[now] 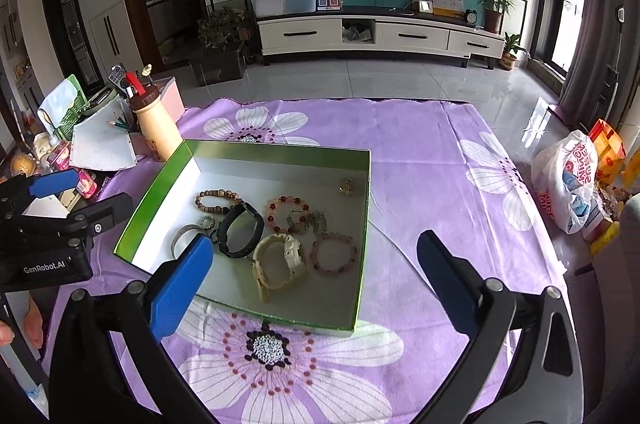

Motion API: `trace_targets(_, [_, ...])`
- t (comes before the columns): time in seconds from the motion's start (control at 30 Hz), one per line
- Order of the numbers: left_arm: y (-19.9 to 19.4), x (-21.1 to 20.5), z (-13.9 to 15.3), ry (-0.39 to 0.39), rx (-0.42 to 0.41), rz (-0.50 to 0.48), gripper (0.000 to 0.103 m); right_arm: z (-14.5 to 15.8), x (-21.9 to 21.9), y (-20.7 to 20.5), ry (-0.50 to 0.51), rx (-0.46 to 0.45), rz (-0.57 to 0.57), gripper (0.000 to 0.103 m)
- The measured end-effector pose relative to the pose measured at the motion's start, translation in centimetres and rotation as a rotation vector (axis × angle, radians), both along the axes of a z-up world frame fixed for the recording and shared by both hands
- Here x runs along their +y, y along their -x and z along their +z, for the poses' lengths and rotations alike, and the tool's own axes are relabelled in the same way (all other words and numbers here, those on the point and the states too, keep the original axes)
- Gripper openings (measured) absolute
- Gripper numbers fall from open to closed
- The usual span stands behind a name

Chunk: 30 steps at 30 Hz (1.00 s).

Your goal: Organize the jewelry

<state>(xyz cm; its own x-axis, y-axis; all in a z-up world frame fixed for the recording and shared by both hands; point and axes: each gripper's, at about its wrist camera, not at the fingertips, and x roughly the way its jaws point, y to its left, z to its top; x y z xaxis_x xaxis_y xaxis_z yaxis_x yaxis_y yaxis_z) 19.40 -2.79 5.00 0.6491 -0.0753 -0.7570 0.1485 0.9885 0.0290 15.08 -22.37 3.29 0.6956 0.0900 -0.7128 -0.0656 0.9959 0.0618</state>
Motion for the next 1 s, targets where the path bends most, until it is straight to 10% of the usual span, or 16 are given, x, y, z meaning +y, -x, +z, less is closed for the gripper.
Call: trace_targets(1.0, [1.2,0.2,1.5,-0.035,0.065,0.086,0.101,1.2,0.1,0.8,0.011,0.009,-0.017,0.102])
